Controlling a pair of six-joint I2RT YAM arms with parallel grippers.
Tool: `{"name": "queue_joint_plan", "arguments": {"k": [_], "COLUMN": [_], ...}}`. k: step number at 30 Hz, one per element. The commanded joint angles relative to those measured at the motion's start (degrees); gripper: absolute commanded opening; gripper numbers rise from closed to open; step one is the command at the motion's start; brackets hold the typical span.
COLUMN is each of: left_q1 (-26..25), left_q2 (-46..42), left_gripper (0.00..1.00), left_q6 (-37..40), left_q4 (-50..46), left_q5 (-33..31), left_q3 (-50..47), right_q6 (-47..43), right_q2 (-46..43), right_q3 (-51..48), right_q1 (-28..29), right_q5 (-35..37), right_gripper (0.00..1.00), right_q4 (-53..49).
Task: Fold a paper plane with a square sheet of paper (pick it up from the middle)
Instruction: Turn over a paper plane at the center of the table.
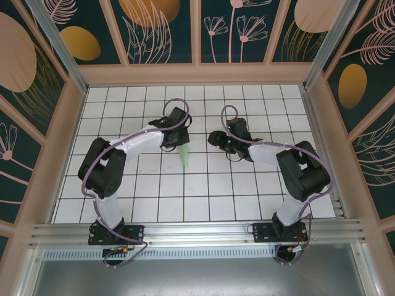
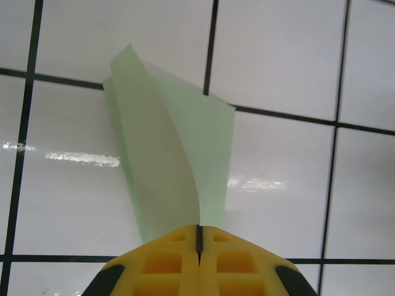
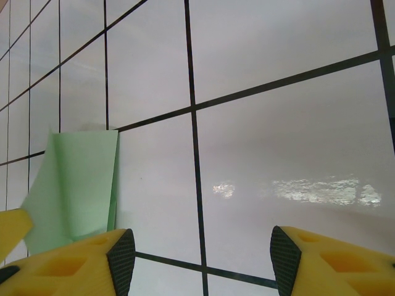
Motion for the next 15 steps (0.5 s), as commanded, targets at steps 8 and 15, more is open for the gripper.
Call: {"name": "queue_joint_plan", "arguments": {"k": [8, 15], "left_q1": [-0.09, 1.0], "left_q2": [-6.96, -4.8], "left_gripper": [0.0, 0.0], "left_q6": [3.07, 1.59], "left_q4": [18.69, 29.65], "left_q5": [11.61, 17.64], "left_q3": [-3.84, -8.11], "right_q6": [2.89, 4.32], "right_q2": [-8.76, -11.95], "right_q3": [-1.64, -3.67], "right_q1": [-1.29, -1.29], "right_q5": [3.16, 2.46], "right_gripper": [0.62, 0.58], "right_q4": [-0.02, 2.75]}}
